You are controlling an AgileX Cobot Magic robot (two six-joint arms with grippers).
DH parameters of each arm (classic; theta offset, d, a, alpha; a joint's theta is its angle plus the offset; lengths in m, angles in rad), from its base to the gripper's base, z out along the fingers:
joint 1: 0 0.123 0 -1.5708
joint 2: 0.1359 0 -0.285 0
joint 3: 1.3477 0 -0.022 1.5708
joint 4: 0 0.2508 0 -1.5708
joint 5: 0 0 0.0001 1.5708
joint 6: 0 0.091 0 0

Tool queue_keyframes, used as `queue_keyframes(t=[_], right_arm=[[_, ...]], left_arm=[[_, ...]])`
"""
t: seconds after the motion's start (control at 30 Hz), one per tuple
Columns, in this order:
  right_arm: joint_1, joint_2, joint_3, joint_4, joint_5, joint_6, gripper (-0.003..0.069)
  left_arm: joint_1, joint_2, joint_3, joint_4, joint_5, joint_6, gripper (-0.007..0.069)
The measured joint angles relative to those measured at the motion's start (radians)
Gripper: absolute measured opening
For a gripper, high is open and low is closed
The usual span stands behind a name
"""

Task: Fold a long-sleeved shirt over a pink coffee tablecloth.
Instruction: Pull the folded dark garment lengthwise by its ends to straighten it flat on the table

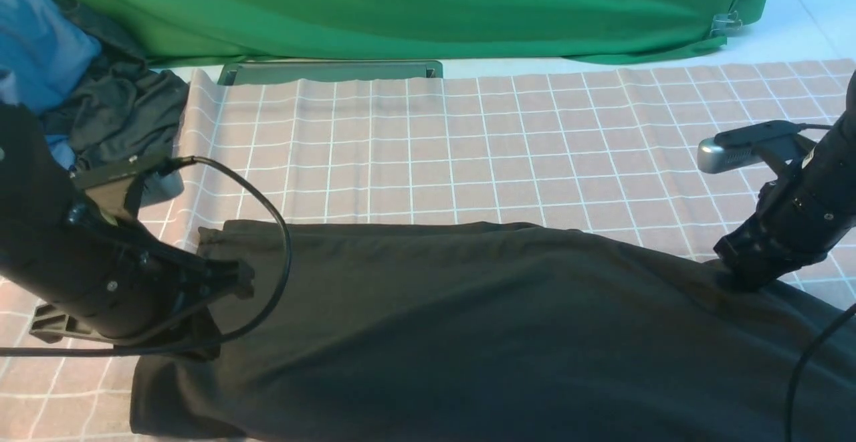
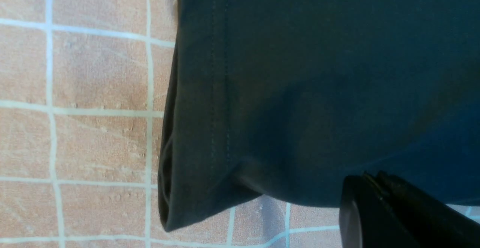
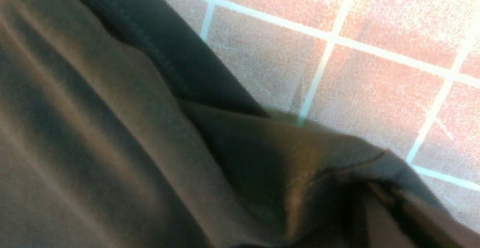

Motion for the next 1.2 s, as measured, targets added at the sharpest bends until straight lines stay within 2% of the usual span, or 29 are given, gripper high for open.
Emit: queue_keyframes(t=[0.43, 0.53, 0.63, 0.77, 0.87, 0.93, 1.0, 1.17, 1.2], right_arm=[[-0.066, -0.052, -0.019, -0.022, 0.021, 0.008, 0.0038], [-0.063, -0.052, -0.019, 0.012, 0.064, 0.030, 0.0057], [-0.047, -0.052, -0.019, 0.054, 0.077, 0.028, 0.0158], [-0.014, -0.048, -0.019, 0.055, 0.077, -0.003, 0.0332], [0.001, -0.024, -0.019, 0.049, 0.077, -0.006, 0.0384], [0.002, 0.007, -0.019, 0.036, 0.079, -0.001, 0.0374], [0.002, 0.034, -0.019, 0.021, 0.080, 0.015, 0.0335], [0.002, 0.052, -0.019, 0.015, 0.080, 0.025, 0.0140], [0.002, 0.051, -0.019, 0.014, 0.080, 0.024, 0.0071]], left_arm=[[0.000, 0.000, 0.002, 0.000, -0.006, 0.001, 0.0013], [0.000, 0.000, 0.002, 0.000, -0.006, 0.001, 0.0013], [0.000, 0.000, 0.002, 0.000, -0.012, 0.004, 0.0013], [0.000, 0.000, 0.003, 0.000, -0.020, 0.004, 0.0013], [0.000, 0.000, 0.003, -0.001, -0.023, 0.004, 0.0013], [0.000, 0.000, 0.003, -0.003, -0.024, 0.004, 0.0013], [0.000, 0.000, 0.003, -0.005, -0.024, 0.004, 0.0013], [0.000, 0.000, 0.003, -0.006, -0.024, 0.004, 0.0013], [0.000, 0.000, 0.003, -0.006, -0.026, 0.004, 0.0013]])
